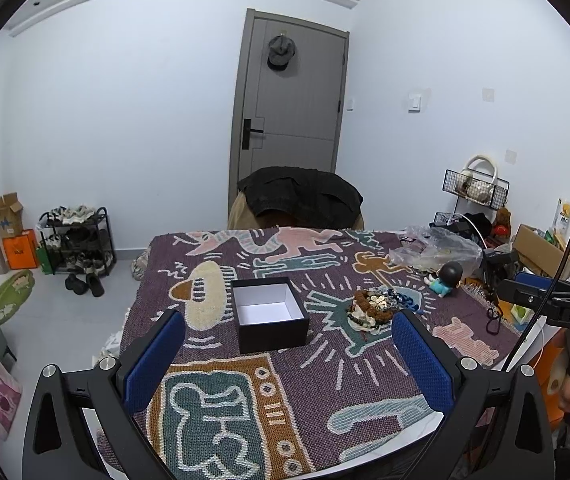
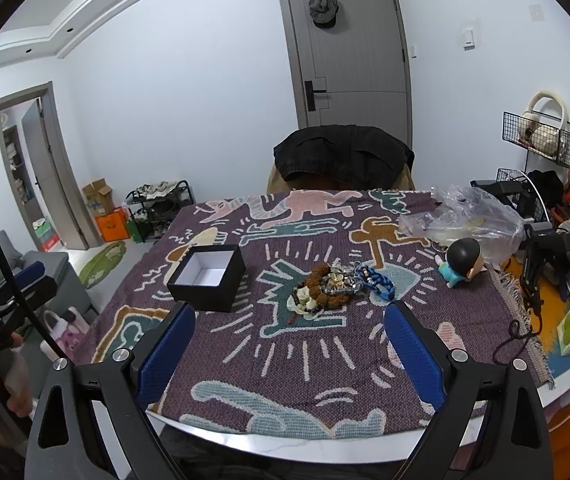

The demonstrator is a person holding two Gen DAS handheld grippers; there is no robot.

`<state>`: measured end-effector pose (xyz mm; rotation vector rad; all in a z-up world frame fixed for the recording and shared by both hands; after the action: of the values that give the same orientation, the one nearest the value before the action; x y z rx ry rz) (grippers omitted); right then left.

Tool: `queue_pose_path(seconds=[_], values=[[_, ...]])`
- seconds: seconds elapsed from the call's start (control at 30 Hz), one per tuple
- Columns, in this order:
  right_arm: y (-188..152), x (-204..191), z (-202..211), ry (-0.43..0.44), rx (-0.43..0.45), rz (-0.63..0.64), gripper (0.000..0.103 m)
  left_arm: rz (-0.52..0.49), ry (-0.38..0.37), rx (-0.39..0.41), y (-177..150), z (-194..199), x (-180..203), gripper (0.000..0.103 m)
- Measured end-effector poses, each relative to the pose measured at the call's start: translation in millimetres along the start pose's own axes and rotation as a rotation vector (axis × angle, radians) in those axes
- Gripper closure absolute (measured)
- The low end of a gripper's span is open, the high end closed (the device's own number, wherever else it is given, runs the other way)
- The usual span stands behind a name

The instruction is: Organize jewelry

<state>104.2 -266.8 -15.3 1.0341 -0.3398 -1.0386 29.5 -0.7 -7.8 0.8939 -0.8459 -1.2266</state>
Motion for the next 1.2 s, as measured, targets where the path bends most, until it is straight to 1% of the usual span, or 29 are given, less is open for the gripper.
queue_pose_path(seconds=[0.47, 1.2], values=[[0.8, 0.9, -2.8, -0.005, 0.004, 0.003, 0.007, 0.008, -0.003, 0.018, 0.5, 4.5, -0.7, 0.0], [2.2, 5.2, 2.0, -0.009, 0.017, -0.004, 0.007, 0.009, -0.008, 0.019, 0.4, 4.7, 0.0, 0.0]])
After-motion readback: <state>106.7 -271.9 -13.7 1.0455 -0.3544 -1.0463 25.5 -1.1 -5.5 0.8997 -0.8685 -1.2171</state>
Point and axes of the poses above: each gripper's, at about its wrist camera, not at the fingertips, and z roughly against the way its jaws point, x to its right, y to its top, the point moved 4 cm from there along -z, roughly the way its jaws point, and after that the axes turned 7 degrees about y, right-handed, at the moved point
